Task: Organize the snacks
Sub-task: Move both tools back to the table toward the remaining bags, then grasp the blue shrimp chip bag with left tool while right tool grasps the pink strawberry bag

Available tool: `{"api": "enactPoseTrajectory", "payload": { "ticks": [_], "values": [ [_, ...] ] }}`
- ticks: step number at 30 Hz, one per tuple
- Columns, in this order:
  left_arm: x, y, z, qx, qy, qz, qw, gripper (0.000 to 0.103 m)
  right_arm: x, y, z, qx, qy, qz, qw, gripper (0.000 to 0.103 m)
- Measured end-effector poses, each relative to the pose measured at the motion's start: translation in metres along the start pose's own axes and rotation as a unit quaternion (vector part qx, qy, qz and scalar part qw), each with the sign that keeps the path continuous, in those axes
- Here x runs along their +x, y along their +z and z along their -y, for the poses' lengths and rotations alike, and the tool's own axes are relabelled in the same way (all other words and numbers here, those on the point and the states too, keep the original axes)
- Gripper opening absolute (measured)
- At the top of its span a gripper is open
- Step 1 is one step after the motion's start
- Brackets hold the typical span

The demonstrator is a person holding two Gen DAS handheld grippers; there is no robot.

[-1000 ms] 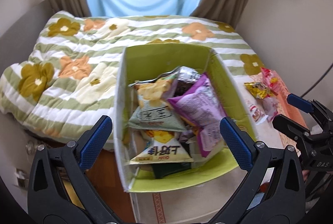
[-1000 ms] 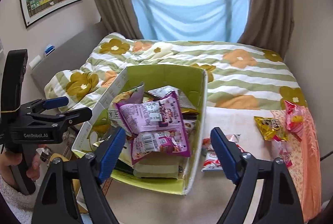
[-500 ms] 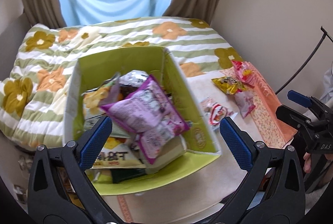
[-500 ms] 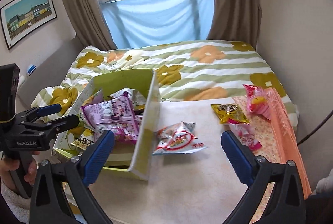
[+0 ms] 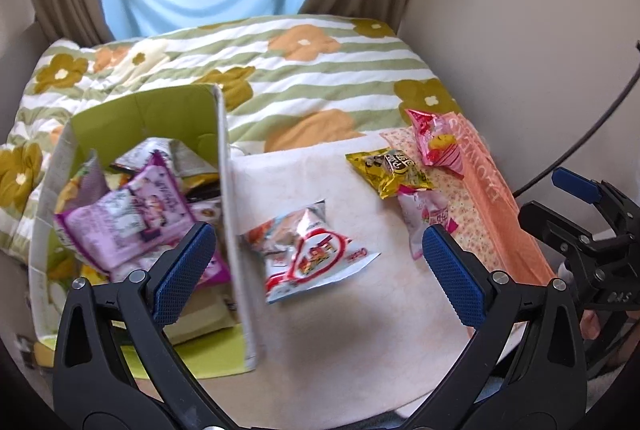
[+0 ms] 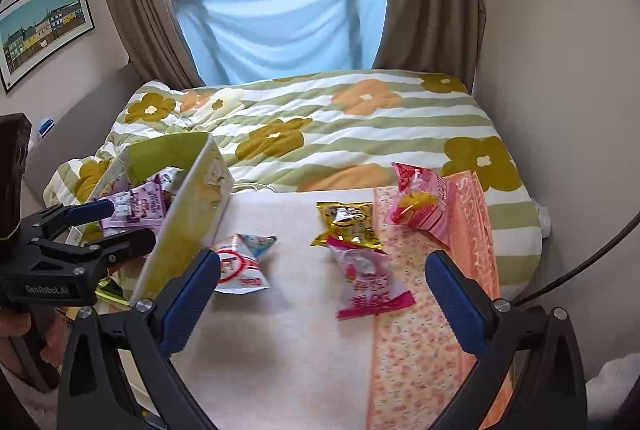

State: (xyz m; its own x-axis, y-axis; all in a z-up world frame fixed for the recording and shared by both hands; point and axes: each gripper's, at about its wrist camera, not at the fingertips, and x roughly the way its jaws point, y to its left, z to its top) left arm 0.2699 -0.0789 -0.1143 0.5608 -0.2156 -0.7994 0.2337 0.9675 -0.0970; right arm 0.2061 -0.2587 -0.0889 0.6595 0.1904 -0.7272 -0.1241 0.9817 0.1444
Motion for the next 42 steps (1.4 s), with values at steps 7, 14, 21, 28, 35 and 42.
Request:
{"api": "enactPoseTrajectory", "payload": {
  "ticks": [7, 14, 21, 28, 35, 42],
  "values": [
    [0.062, 0.012, 0.027, -0.043, 0.074, -0.035, 0.9957, 0.103, 0.047, -0.005, 0.044, -0.023, 0.049, -0.053, 0.997, 0.102],
    [0.113, 0.008, 0.029, -0.075, 0.153, -0.071, 0.9828, 0.103, 0.092, -0.017, 0.059, -0.040, 0.090, -0.102, 0.990, 0.102],
    [0.148, -0.005, 0.019, -0.099, 0.202, -0.109, 0.9683, 0.103, 0.123, -0.031, 0.061, -0.041, 0.111, -0.136, 0.984, 0.102],
    [0.172, -0.008, 0.028, -0.068, 0.261, -0.114, 0.9560, 0.103, 0.146, -0.035, 0.063, -0.049, 0.120, -0.156, 0.979, 0.102],
    [0.192, -0.023, 0.015, -0.112, 0.268, -0.164, 0.9428, 0.103, 0.155, -0.032, 0.066, -0.051, 0.124, -0.159, 0.978, 0.102],
    [0.198, -0.043, 0.008, -0.166, 0.207, -0.184, 0.9464, 0.098, 0.158, -0.034, 0.074, -0.047, 0.128, -0.162, 0.977, 0.102]
  ]
}}
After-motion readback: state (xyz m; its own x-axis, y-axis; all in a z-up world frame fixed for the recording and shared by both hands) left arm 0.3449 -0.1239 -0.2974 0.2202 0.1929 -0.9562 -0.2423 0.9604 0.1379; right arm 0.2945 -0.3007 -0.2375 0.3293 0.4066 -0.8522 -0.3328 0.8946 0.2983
